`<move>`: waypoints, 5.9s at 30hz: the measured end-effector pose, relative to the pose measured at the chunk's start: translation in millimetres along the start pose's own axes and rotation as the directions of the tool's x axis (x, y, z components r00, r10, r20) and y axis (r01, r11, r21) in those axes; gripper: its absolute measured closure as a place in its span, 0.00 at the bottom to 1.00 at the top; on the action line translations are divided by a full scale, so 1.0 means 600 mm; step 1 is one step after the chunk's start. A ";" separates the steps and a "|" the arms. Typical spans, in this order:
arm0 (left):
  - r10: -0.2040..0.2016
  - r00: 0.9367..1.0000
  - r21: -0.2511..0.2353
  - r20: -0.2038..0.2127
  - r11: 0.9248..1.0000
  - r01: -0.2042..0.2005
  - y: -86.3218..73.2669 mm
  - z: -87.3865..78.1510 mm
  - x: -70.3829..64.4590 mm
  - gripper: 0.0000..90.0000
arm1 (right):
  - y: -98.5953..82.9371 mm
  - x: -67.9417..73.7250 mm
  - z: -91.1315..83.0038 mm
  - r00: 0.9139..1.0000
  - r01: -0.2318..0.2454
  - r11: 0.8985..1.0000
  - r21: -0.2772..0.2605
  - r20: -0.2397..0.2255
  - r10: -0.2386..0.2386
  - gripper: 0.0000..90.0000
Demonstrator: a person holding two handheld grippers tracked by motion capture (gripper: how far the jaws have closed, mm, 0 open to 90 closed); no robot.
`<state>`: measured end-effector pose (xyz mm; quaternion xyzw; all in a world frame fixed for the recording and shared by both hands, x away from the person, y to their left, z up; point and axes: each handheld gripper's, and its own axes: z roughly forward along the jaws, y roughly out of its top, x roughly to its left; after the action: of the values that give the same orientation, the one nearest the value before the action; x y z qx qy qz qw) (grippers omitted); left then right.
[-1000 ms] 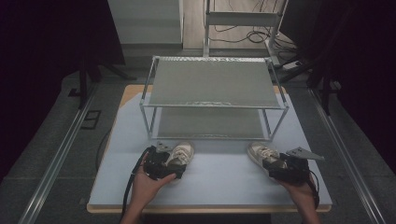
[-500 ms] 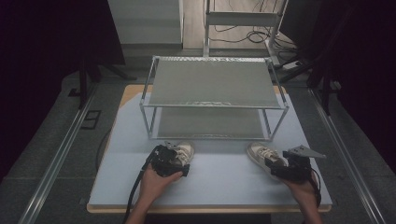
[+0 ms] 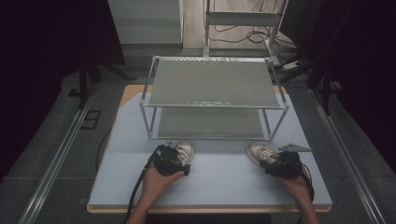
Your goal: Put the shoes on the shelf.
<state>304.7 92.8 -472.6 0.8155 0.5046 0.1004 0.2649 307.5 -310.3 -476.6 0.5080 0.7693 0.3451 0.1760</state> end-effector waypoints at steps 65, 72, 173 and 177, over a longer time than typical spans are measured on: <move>0.018 0.996 -0.154 0.086 0.988 -0.005 0.060 -0.022 0.017 0.33 | 0.081 0.092 0.025 0.995 0.027 0.997 -0.078 -0.089 -0.034 0.34; 0.030 0.996 -0.146 0.084 0.989 -0.018 0.080 -0.009 0.012 0.33 | 0.103 0.107 0.045 0.995 0.037 0.997 -0.069 -0.093 -0.043 0.34; -0.025 0.995 -0.203 0.097 0.978 0.044 0.046 0.019 0.077 0.95 | 0.062 0.071 0.080 1.000 0.011 0.993 -0.119 -0.009 -0.012 0.93; -0.012 0.996 -0.202 0.093 0.979 0.030 0.053 0.021 0.069 0.96 | 0.070 0.084 0.083 1.000 0.023 0.993 -0.120 -0.016 -0.026 0.95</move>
<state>354.3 113.8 -470.7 0.7826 0.4877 0.1113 0.3706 344.9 -236.8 -477.8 0.4840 0.7550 0.3928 0.2035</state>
